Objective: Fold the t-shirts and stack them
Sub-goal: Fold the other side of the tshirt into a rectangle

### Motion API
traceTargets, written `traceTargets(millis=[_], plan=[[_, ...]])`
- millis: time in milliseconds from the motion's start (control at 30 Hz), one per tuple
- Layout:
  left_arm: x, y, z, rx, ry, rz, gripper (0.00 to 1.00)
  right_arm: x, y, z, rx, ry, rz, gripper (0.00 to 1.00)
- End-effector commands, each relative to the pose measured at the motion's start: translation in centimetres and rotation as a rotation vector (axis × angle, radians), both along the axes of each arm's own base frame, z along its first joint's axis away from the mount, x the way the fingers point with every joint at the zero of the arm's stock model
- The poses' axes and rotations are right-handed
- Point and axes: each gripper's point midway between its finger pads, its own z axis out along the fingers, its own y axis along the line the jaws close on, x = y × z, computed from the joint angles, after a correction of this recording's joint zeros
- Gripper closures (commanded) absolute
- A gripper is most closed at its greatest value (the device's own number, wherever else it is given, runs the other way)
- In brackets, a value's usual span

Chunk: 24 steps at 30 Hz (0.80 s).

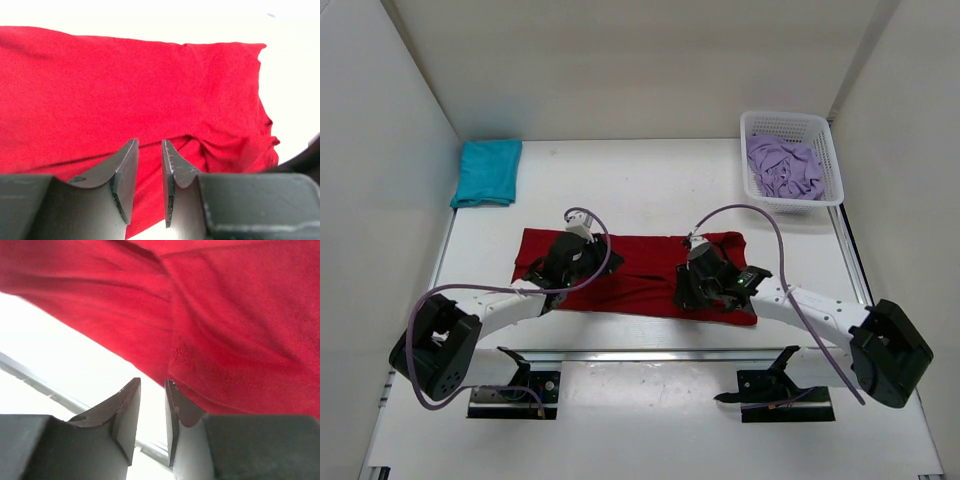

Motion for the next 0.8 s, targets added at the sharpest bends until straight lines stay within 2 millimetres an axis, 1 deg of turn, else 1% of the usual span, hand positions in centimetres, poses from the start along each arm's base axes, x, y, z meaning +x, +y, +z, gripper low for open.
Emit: traceTargets(millis=[0,33,67,133,167,200,233,267,300,333,367,400,433,467,500,533,567,600,633,667,700,733,767], plan=[[1.7,0.1,3.3,-0.043,-0.08,0.016,0.63,1.9,1.0,5.0,0.084,-0.117,-0.01,0.77],[2.2,0.6,3.7,-0.041,-0.088,0.035,0.63,3.0,-0.2,5.3,0.078,-0.144,-0.052,0.77],[2.3,0.8,3.6,-0.035,-0.089,0.041,0.63,3.8,-0.7,5.3,0.09,-0.156,-0.065,0.78],[2.3,0.4,3.7,-0.045,-0.081,0.021,0.64,6.0,-3.5,3.9,0.054,-0.154,-0.135,0.81],[2.2,0.3,3.4,-0.041,-0.074,0.021,0.63,6.4,-4.5,2.7,0.017,-0.129,-0.16,0.83],[1.8,-0.1,3.4,-0.041,-0.074,0.007,0.63,7.6,-5.6,2.8,0.0,-0.157,-0.194,0.84],[1.5,-0.4,2.9,-0.031,-0.068,-0.002,0.63,7.9,-6.6,1.6,-0.032,-0.144,-0.212,0.87],[1.2,-0.8,2.8,-0.033,-0.063,-0.014,0.63,8.1,-7.4,0.6,-0.058,-0.112,-0.224,0.92],[0.9,-1.2,2.7,-0.033,-0.059,-0.028,0.63,7.8,-8.0,-0.1,-0.082,-0.089,-0.229,0.95],[0.4,-1.7,2.3,-0.03,-0.047,-0.05,0.63,7.3,-8.5,-0.7,-0.1,-0.078,-0.238,0.96],[0.3,-2.1,2.6,-0.03,-0.054,-0.063,0.63,7.0,-8.7,-0.8,-0.098,-0.078,-0.247,0.99],[-0.4,-2.9,2.5,-0.028,-0.053,-0.1,0.63,6.6,-9.3,-1.5,-0.109,-0.072,-0.267,1.0],[-0.9,-3.8,2.6,-0.022,-0.055,-0.135,0.63,5.7,-9.4,-1.9,-0.098,-0.063,-0.266,1.0],[-1.4,-5.3,3.3,-0.023,-0.073,-0.172,0.63,5.4,-9.3,-1.8,-0.088,-0.069,-0.266,1.0],[-2.3,-6.7,3.4,0.0,-0.08,-0.217,0.63,4.1,-8.9,-2.6,-0.069,-0.035,-0.248,1.0],[-3.4,-7.9,2.9,0.018,-0.067,-0.262,0.63,3.4,-8.6,-2.9,-0.072,-0.023,-0.241,1.0],[-3.8,-8.9,2.5,0.026,-0.051,-0.292,0.63,2.4,-8.5,-3.5,-0.081,-0.004,-0.226,1.0],[-4.6,-9.9,2.5,0.014,-0.043,-0.323,0.62,2.5,-8.3,-3.1,-0.073,-0.015,-0.226,1.0],[-5.4,-10.9,2.0,0.009,-0.022,-0.364,0.62,1.6,-8.0,-3.5,-0.067,0.002,-0.203,1.0],[-5.5,-11.5,1.3,0.018,-0.003,-0.371,0.62,1.3,-8.0,-3.5,-0.063,0.006,-0.205,1.0],[-6.1,-12.3,1.3,0.006,0.012,-0.388,0.61,1.7,-7.7,-2.7,-0.04,-0.019,-0.205,0.99],[-6.5,-12.8,0.7,0.008,0.03,-0.405,0.61,2.0,-7.9,-2.3,-0.032,-0.033,-0.216,0.98],[-7.1,-13.3,0.0,0.017,0.054,-0.422,0.61,2.5,-8.0,-1.5,-0.013,-0.062,-0.222,0.95]])
